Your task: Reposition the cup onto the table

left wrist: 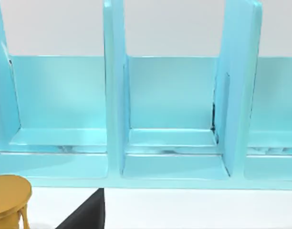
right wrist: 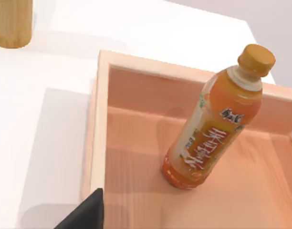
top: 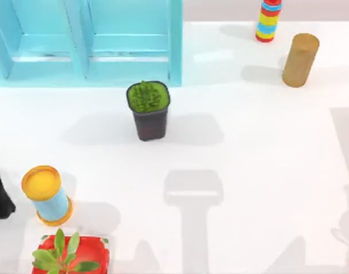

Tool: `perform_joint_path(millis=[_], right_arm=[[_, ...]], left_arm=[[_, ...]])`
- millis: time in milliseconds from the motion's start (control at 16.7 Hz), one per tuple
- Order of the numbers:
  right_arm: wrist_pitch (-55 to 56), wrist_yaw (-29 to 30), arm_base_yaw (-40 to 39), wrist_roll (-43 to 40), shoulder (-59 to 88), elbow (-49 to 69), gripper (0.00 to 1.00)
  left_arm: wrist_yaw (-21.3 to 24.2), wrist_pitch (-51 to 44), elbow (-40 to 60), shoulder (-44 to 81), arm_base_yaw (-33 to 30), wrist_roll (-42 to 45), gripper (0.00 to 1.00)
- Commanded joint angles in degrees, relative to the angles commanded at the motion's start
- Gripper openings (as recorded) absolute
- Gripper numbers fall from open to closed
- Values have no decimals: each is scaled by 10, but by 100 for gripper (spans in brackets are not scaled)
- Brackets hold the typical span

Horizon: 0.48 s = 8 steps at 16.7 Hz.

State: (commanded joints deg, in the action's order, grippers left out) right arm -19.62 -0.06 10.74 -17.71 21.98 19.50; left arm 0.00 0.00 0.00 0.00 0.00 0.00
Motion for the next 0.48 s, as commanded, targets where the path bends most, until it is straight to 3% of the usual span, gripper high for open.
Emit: perform_joint_path(millis=[480], right_arm=[[-330,-1,176,-291,434,327,100]], left_arm=[[0,0,0,0,0,0,100]])
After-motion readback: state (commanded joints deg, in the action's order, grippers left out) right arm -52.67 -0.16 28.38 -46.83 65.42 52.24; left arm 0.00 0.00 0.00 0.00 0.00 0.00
